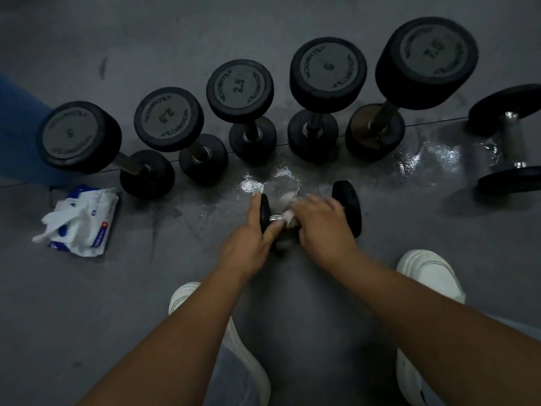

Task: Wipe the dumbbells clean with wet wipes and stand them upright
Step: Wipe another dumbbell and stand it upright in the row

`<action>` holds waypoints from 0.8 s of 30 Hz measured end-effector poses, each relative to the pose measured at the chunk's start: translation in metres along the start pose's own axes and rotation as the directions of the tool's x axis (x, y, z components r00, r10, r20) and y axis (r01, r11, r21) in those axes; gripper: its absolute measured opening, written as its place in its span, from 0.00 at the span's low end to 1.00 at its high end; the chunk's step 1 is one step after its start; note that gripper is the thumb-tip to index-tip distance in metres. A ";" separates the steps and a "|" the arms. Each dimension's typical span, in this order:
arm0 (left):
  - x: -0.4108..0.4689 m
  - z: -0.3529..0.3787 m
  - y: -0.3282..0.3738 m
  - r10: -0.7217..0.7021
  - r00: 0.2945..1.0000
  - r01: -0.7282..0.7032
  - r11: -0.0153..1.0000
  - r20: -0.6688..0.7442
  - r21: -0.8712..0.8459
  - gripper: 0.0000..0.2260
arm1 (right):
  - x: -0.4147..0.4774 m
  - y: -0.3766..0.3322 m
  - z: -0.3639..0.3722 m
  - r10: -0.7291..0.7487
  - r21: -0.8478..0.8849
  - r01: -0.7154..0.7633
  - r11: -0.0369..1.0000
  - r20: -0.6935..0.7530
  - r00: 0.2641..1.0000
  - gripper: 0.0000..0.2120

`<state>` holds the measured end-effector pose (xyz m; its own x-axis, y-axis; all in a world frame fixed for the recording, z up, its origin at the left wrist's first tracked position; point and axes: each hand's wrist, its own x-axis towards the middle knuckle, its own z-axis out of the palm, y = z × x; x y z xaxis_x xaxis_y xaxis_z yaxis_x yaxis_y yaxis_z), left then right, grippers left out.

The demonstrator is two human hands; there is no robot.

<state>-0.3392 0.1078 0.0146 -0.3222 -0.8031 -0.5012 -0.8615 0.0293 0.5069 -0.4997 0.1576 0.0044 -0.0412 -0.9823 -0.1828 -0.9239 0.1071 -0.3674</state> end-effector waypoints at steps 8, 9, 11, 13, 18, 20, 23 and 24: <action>0.001 -0.006 0.000 0.019 0.997 -0.023 0.998 0.078 0.056 0.52 | -0.006 0.001 0.009 -0.013 -0.003 0.013 1.000 -0.055 0.998 0.19; 0.004 -0.008 0.002 0.000 0.997 -0.001 1.000 0.076 0.018 0.52 | 0.000 0.004 0.008 0.008 -0.039 -0.008 0.999 -0.009 1.000 0.20; 0.012 -0.011 0.006 -0.036 0.997 0.038 0.999 0.069 -0.027 0.50 | 0.014 0.005 0.007 0.026 -0.101 -0.015 0.995 0.104 0.994 0.21; 0.016 -0.015 0.010 -0.076 0.995 0.078 0.997 0.058 -0.027 0.49 | 0.032 0.007 -0.003 0.048 -0.112 -0.031 0.993 0.149 0.988 0.14; 0.013 -0.022 0.005 -0.081 0.992 0.072 0.993 0.097 0.097 0.35 | 0.036 0.014 -0.017 -0.011 -0.034 0.030 0.999 0.452 0.892 0.08; 0.010 -0.020 0.004 -0.051 0.990 0.025 0.982 0.132 0.189 0.33 | 0.027 0.013 -0.012 -0.007 -0.012 0.013 1.000 0.426 0.905 0.08; 0.010 -0.019 0.006 0.002 0.993 -0.026 0.978 0.114 0.205 0.31 | 0.011 0.004 -0.005 0.007 0.005 -0.008 1.000 0.212 0.977 0.14; 0.010 -0.020 0.005 0.018 0.992 -0.041 0.982 0.124 0.187 0.33 | 0.006 -0.003 -0.003 0.032 0.021 -0.035 0.999 0.133 0.991 0.14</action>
<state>-0.3392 0.0883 0.0260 -0.3840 -0.7226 -0.5748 -0.9056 0.1732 0.3872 -0.4986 0.1510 0.0071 -0.0194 -0.9492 -0.3139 -0.9137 0.1444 -0.3799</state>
